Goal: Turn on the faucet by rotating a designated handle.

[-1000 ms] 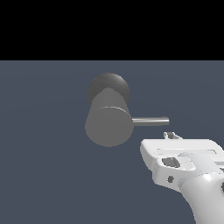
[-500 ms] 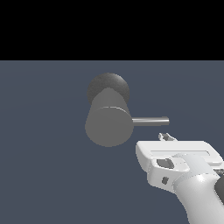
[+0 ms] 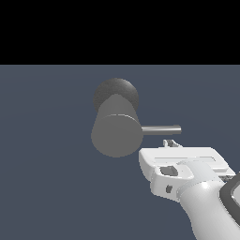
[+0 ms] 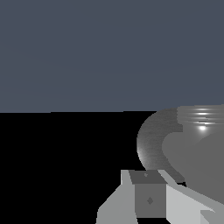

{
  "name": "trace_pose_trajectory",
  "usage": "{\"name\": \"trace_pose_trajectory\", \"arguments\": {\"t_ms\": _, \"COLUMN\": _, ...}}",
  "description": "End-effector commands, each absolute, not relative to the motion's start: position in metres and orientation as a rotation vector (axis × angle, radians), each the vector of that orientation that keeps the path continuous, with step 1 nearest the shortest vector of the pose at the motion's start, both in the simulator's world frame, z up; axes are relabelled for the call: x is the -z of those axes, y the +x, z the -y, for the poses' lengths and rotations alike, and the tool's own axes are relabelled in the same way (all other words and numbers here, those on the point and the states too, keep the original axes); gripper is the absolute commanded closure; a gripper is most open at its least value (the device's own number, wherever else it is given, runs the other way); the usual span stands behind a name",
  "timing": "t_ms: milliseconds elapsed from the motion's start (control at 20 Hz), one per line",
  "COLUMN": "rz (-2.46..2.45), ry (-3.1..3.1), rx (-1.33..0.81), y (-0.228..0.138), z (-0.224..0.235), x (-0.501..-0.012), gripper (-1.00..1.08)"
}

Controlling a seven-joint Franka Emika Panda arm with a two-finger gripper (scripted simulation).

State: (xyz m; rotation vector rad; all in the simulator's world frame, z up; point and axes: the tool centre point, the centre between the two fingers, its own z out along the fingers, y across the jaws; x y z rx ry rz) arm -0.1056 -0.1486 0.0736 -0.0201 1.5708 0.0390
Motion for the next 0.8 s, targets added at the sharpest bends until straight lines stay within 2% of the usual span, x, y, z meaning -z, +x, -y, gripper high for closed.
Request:
{"name": "trace_pose_trajectory", "arguments": {"t_ms": 0, "rz": -1.571, "ry": -0.020, "rx": -0.039, "y": -0.106, "z": 0.148, "x": -0.074, "gripper": 1.08}}
{"name": "trace_pose_trajectory", "arguments": {"t_ms": 750, "rz": -1.571, "ry": -0.020, "rx": -0.039, "y": -0.105, "z": 0.154, "x": -0.124, "gripper": 1.08}}
